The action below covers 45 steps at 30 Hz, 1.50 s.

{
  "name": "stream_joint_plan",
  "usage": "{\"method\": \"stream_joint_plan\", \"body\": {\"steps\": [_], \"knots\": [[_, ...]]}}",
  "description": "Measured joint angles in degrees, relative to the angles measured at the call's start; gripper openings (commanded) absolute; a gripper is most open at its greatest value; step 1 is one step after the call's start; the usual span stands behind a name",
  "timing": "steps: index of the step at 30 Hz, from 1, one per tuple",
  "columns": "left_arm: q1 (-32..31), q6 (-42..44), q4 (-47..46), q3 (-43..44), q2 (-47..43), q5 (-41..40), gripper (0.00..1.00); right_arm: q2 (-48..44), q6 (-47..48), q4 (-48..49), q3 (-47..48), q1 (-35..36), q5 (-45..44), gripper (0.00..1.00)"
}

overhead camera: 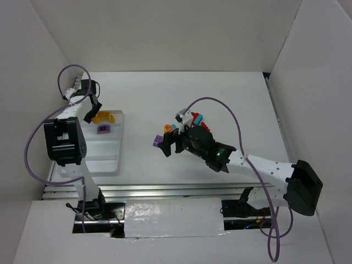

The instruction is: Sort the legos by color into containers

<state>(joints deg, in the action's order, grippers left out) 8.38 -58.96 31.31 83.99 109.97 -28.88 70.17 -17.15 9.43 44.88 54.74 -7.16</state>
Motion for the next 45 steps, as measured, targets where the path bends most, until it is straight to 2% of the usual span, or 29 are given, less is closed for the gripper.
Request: {"method": "stream_joint_plan", "body": {"steps": [3,8,13,16,20,22,23,25,30,37,39,40,42,43,45], "knots": [[0.7,-1.2,-1.1,-1.0,-0.1,-0.7,0.99,0.9,0.0,0.1,0.2,0.0,0.6,0.99],[1.4,-2.6,-0.6,-1.7,-0.5,-0.9,0.99,4.5,-1.2,-1.2,1.6,-0.4,0.0,1.0],[0.4,-1.2,0.4,-2.6,-6.5,1.2,0.99,14.5,-6.6,-7.8,10.6,-4.8,-2.6,0.99],[-2.1,0.8,0.7,-4.0,-16.3,3.5,1.0,20.6,-8.0,-11.3,15.2,-7.3,-4.6,0.96],[-6.2,4.6,-4.3,-12.3,-36.9,12.3,1.0,28.5,-7.6,-16.4,21.7,-8.6,-5.3,0.85],[-6.6,6.4,-5.3,-16.6,-46.0,16.6,1.0,32.5,-7.0,-18.5,25.7,-8.9,-5.9,0.89],[-6.6,7.3,-5.1,-18.1,-48.9,18.6,0.99,34.6,-6.6,-19.7,27.9,-9.0,-6.1,0.99],[-6.5,10.2,-4.3,-19.7,-53.4,22.3,1.0,38.6,-5.3,-21.6,32.3,-9.2,-6.8,1.0],[-6.6,19.0,-2.0,-21.4,-55.5,30.5,0.99,45.9,-1.2,-25.2,39.9,-10.3,-7.8,1.0],[-6.6,25.9,0.7,-28.5,-55.6,35.6,1.0,47.8,1.5,-27.5,40.7,-12.0,-8.0,0.99],[-6.6,26.9,0.9,-29.7,-55.3,36.9,1.0,48.0,2.0,-27.6,40.7,-12.3,-7.4,0.96],[-6.6,27.3,0.9,-30.0,-55.1,37.4,0.99,48.2,2.1,-27.6,40.7,-12.3,-7.1,0.86],[-6.6,27.6,0.9,-30.0,-54.8,38.2,0.99,48.5,2.7,-27.8,40.7,-12.5,-6.1,0.73],[-6.6,27.7,0.8,-30.0,-54.8,38.3,1.0,48.8,2.8,-27.8,40.7,-12.6,-5.8,0.62],[-6.6,27.8,0.7,-30.0,-54.9,38.7,1.0,49.0,3.0,-27.6,40.7,-12.7,-5.5,0.51]]}}
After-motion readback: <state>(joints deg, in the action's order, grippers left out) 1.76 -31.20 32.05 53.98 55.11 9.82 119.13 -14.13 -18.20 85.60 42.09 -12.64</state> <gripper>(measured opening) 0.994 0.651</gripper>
